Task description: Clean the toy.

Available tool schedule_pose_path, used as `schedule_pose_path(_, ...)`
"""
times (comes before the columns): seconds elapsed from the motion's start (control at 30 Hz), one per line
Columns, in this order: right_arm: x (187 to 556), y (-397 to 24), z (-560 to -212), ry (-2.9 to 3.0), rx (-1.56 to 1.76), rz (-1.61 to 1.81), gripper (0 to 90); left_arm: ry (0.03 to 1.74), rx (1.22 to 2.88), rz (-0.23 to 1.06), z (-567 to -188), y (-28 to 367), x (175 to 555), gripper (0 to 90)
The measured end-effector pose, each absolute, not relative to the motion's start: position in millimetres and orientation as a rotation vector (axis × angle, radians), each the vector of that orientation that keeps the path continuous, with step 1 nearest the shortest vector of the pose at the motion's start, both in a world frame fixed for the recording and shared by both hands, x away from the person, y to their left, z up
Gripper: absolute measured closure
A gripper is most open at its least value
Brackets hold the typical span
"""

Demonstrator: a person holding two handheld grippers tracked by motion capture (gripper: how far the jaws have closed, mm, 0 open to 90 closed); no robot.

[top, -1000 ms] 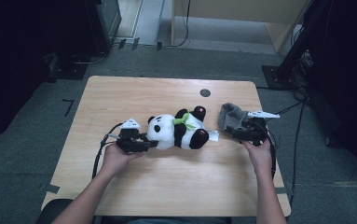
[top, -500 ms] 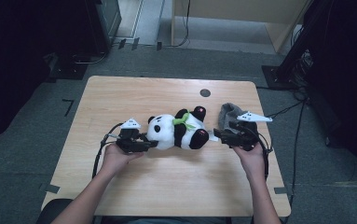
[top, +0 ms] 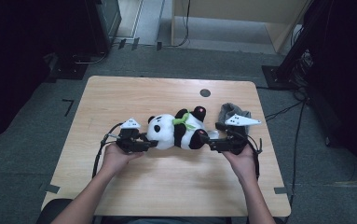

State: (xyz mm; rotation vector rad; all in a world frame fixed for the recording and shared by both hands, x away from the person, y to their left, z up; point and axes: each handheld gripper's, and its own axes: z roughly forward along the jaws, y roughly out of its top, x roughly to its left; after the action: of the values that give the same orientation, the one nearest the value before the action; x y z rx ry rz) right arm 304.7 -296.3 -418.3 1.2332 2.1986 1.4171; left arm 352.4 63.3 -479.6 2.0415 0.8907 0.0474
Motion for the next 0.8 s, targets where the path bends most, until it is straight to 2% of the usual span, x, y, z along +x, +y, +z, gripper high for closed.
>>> schedule_pose_path(0.33, 314, -270, -450, 2.315, 1.175, 1.425, 0.0, 0.901, 2.028, 0.031, -480, 64, 354, 46.0)
schedule_pose_path(0.57, 324, -260, -462, 2.263, 1.212, 1.242, 2.1, 0.900, 2.026, 0.029, -479, 64, 354, 46.2)
schedule_pose_path(0.8, 326, -251, -472, 2.296, 1.125, 1.218, 2.2, 0.908, 2.017, 0.027, -480, 64, 355, 46.0)
